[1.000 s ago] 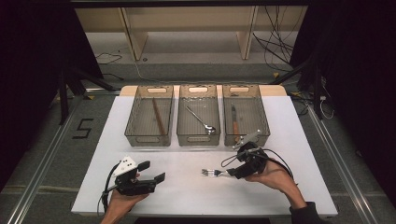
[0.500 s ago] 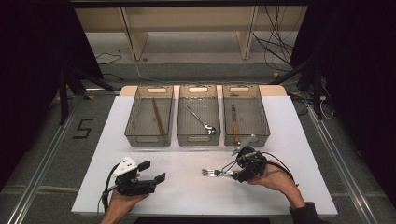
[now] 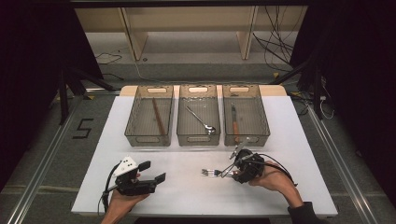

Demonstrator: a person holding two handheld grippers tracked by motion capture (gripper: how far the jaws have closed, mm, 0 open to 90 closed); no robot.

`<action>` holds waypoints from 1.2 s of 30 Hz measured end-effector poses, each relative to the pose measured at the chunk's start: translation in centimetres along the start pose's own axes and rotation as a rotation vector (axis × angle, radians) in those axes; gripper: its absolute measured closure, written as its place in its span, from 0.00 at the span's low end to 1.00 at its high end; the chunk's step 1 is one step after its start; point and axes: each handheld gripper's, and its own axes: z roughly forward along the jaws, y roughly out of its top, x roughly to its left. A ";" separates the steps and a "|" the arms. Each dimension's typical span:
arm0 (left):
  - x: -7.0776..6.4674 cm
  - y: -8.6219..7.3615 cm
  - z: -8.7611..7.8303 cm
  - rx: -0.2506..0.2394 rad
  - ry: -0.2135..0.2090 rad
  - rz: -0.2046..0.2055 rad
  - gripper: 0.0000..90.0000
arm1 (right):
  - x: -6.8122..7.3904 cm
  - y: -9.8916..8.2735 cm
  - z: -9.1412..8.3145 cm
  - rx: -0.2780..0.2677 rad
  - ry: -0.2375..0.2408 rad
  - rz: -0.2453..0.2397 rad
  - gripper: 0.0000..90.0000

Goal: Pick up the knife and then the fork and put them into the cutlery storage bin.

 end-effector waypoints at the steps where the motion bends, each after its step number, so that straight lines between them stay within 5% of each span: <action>1: 0.0 0.0 0.0 0.000 0.000 0.000 0.20 | 0.0 0.0 0.1 0.002 0.000 -0.002 0.66; 8: 0.0 0.0 0.0 -0.002 0.001 -0.004 0.20 | 0.0 0.0 0.3 0.008 0.000 -0.009 0.72; 15: 0.0 0.0 0.0 -0.002 0.000 -0.003 0.20 | 0.6 0.1 0.2 0.010 -0.011 -0.108 0.85; 23: 0.0 0.1 0.1 -0.002 -0.001 -0.002 0.20 | 1.0 0.2 0.0 0.009 -0.037 -0.143 0.86; 36: -0.1 0.1 0.2 0.000 -0.003 -0.003 0.20 | 0.8 0.5 -2.6 -0.139 -0.024 -0.067 0.86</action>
